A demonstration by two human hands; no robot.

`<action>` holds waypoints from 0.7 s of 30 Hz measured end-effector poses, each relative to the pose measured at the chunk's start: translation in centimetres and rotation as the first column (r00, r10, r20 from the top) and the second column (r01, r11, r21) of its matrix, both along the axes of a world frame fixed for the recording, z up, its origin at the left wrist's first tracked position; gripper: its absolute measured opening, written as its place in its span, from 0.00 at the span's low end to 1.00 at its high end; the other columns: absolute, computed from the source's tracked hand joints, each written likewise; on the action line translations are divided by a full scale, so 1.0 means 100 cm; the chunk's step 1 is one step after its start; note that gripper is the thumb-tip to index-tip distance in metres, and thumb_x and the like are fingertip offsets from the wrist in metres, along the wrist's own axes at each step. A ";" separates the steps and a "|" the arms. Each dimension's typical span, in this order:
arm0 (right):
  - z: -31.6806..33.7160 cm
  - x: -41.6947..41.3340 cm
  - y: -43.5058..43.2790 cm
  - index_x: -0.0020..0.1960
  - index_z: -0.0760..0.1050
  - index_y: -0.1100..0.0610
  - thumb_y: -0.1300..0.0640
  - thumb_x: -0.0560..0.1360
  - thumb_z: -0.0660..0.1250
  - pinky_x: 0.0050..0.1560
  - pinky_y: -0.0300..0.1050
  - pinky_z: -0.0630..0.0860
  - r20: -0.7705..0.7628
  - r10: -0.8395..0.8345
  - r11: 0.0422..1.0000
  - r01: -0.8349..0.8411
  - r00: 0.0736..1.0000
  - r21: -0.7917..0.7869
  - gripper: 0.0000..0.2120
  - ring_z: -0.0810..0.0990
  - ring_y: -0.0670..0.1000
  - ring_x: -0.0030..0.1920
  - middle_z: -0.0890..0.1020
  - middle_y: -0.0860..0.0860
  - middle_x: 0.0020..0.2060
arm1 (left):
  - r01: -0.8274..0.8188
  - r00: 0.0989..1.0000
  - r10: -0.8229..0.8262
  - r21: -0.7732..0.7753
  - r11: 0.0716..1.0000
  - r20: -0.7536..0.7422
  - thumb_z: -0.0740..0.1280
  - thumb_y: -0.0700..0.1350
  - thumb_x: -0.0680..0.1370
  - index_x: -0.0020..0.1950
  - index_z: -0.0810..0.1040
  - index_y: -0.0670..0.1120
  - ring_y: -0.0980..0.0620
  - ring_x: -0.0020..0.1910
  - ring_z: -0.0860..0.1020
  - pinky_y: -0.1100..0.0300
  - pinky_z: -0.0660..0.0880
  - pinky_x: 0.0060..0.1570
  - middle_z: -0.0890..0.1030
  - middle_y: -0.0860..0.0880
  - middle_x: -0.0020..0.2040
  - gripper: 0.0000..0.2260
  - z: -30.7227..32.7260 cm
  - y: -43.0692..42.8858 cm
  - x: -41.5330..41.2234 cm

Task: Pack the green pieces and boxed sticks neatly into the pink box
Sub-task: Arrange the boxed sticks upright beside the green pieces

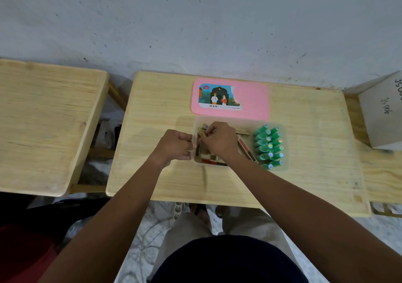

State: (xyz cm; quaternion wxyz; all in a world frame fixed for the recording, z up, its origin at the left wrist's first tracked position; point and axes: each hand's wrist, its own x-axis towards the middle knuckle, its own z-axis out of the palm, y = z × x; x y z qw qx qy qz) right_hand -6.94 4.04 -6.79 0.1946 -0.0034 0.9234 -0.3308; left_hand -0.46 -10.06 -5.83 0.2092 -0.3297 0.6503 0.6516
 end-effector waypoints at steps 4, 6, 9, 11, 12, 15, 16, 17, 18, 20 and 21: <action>-0.003 0.004 0.004 0.39 0.75 0.50 0.55 0.66 0.70 0.40 0.44 0.75 -0.006 -0.025 0.997 0.025 1.000 0.075 0.04 0.80 0.54 0.41 0.83 0.50 0.39 | 0.007 1.000 -0.007 0.003 1.000 0.003 0.72 0.35 0.74 0.55 0.83 0.39 0.43 0.44 0.84 0.52 0.83 0.44 0.85 0.38 0.49 0.10 -0.003 -0.001 -0.001; -0.006 0.004 0.005 0.40 0.75 0.51 0.56 0.65 0.69 0.38 0.43 0.74 -0.013 -0.006 0.994 0.007 1.000 0.110 0.05 0.80 0.55 0.41 0.82 0.50 0.38 | 0.004 1.000 -0.004 0.005 1.000 0.005 0.73 0.36 0.73 0.54 0.84 0.39 0.41 0.45 0.84 0.51 0.83 0.46 0.85 0.37 0.50 0.10 -0.003 -0.002 -0.001; -0.010 0.006 0.004 0.42 0.75 0.51 0.55 0.68 0.70 0.37 0.44 0.75 -0.043 0.050 0.989 -0.043 0.998 0.142 0.05 0.80 0.56 0.41 0.82 0.51 0.38 | 0.008 1.000 -0.008 0.012 1.000 -0.002 0.74 0.38 0.73 0.54 0.84 0.40 0.44 0.43 0.83 0.52 0.83 0.45 0.85 0.38 0.50 0.10 -0.004 -0.002 -0.001; -0.010 0.007 0.000 0.43 0.76 0.52 0.53 0.68 0.72 0.38 0.45 0.76 -0.050 0.064 0.992 -0.059 0.997 0.107 0.07 0.80 0.55 0.40 0.82 0.51 0.38 | 0.016 1.000 -0.016 0.012 1.000 -0.006 0.74 0.39 0.73 0.54 0.84 0.40 0.45 0.42 0.83 0.54 0.83 0.44 0.85 0.38 0.49 0.10 -0.004 -0.002 0.000; -0.010 0.007 -0.002 0.43 0.77 0.53 0.52 0.68 0.73 0.39 0.44 0.76 -0.041 0.069 0.995 -0.065 0.997 0.077 0.08 0.80 0.53 0.40 0.82 0.50 0.37 | 0.017 1.000 -0.017 0.011 1.000 -0.007 0.74 0.38 0.73 0.55 0.84 0.40 0.45 0.42 0.83 0.55 0.83 0.42 0.85 0.39 0.48 0.10 -0.004 -0.003 0.000; -0.009 0.006 -0.004 0.41 0.81 0.54 0.52 0.70 0.72 0.44 0.43 0.78 -0.033 0.060 0.998 -0.061 0.998 -0.030 0.05 0.82 0.51 0.41 0.84 0.49 0.36 | 0.015 1.000 -0.015 0.017 1.000 -0.005 0.74 0.37 0.73 0.55 0.84 0.40 0.45 0.41 0.83 0.55 0.83 0.42 0.85 0.40 0.47 0.11 -0.005 -0.003 0.000; -0.009 0.005 -0.002 0.41 0.82 0.54 0.53 0.70 0.71 0.46 0.43 0.78 -0.026 0.041 0.997 -0.043 0.999 -0.070 0.05 0.82 0.50 0.42 0.85 0.48 0.37 | 0.014 1.000 -0.013 0.019 1.000 -0.005 0.74 0.37 0.73 0.55 0.83 0.40 0.45 0.41 0.83 0.55 0.83 0.42 0.85 0.39 0.48 0.11 -0.006 -0.003 0.000; -0.009 0.004 0.001 0.42 0.83 0.54 0.54 0.70 0.70 0.47 0.42 0.78 -0.011 0.026 0.995 -0.027 1.000 -0.098 0.05 0.83 0.50 0.43 0.85 0.48 0.38 | 0.012 1.000 -0.012 0.019 1.000 -0.005 0.74 0.37 0.73 0.56 0.83 0.40 0.45 0.41 0.83 0.54 0.83 0.43 0.85 0.38 0.49 0.12 -0.007 -0.003 0.000; -0.009 0.003 0.005 0.43 0.84 0.54 0.56 0.70 0.69 0.48 0.41 0.77 0.000 0.023 0.994 -0.023 1.000 -0.110 0.05 0.82 0.50 0.44 0.85 0.48 0.39 | 0.009 1.000 -0.009 0.020 1.000 -0.003 0.74 0.37 0.73 0.56 0.83 0.40 0.44 0.42 0.83 0.54 0.83 0.43 0.85 0.38 0.49 0.12 -0.008 -0.004 0.000; -0.010 0.002 0.015 0.44 0.83 0.54 0.58 0.70 0.67 0.47 0.42 0.76 0.006 0.057 0.993 -0.056 0.998 -0.103 0.07 0.81 0.50 0.45 0.85 0.48 0.42 | 0.007 1.000 -0.007 0.026 1.000 -0.001 0.74 0.37 0.73 0.56 0.83 0.40 0.43 0.44 0.84 0.53 0.83 0.44 0.85 0.37 0.50 0.12 -0.008 -0.003 -0.001; -0.009 0.001 0.019 0.44 0.83 0.53 0.59 0.70 0.66 0.46 0.42 0.76 0.008 0.089 0.992 -0.087 0.996 -0.096 0.08 0.81 0.50 0.44 0.85 0.48 0.42 | 0.008 1.000 -0.008 0.029 1.000 -0.001 0.74 0.37 0.73 0.56 0.83 0.40 0.41 0.46 0.84 0.52 0.83 0.45 0.85 0.37 0.50 0.12 -0.007 -0.003 0.000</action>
